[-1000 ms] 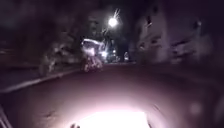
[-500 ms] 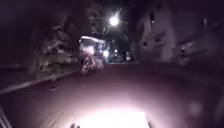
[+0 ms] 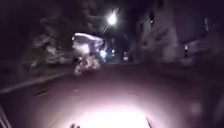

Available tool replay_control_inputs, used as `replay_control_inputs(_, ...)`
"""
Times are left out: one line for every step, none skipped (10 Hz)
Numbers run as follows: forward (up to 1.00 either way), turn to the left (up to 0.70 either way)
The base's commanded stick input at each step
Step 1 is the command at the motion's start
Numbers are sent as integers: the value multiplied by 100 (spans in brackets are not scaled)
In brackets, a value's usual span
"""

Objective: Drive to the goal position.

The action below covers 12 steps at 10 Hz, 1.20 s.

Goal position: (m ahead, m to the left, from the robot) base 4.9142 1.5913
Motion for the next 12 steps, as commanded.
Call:
replay_control_inputs(100,-27)
replay_control_inputs(100,0)
replay_control_inputs(100,0)
replay_control_inputs(100,0)
replay_control_inputs(100,0)
replay_control_inputs(100,0)
replay_control_inputs(100,0)
replay_control_inputs(100,0)
replay_control_inputs(100,0)
replay_control_inputs(100,0)
replay_control_inputs(100,0)
replay_control_inputs(100,0)
